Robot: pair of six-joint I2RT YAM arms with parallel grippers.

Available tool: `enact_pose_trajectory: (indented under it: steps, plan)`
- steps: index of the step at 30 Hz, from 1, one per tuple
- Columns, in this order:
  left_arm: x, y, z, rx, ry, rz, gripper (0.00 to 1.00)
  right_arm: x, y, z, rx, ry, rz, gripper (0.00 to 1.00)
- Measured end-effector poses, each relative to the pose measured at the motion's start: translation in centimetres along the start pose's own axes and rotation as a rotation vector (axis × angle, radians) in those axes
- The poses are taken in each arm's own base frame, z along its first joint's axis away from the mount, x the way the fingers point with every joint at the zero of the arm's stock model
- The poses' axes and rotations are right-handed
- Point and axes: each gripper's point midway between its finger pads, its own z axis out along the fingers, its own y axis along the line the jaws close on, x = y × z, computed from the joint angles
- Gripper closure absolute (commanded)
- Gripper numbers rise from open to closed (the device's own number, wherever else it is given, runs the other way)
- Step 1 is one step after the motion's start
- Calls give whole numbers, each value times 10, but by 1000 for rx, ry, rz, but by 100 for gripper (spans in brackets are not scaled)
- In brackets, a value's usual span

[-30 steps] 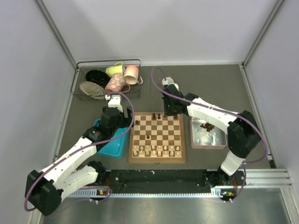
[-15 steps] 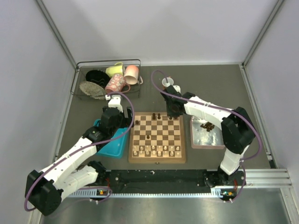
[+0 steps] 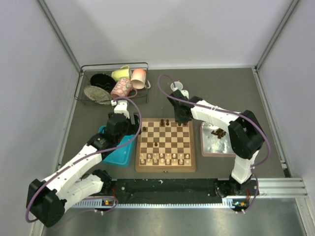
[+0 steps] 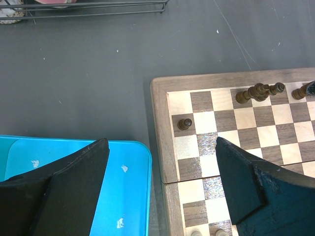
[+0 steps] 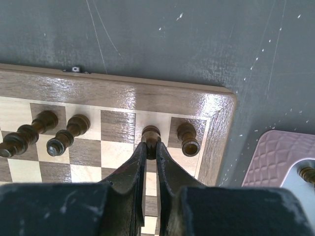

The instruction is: Set up the chess pieces on the board

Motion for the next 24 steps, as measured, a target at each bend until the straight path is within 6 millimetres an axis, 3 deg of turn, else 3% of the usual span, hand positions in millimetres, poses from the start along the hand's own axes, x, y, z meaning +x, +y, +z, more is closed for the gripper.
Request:
enact_pose_trajectory:
  steps: [9,13,16,24]
  plan:
    - [0,0,0,0,0,0,7,-3,2,1,-2,-4,2,92]
    - [0,0,0,0,1,0,7,-3,2,1,-2,-3,2,74]
    - [1,0,0,-1,1,0,7,-3,2,1,-3,-3,2,68]
    - [1,0,0,-1,2,1,7,-3,3,1,-7,-1,1,66]
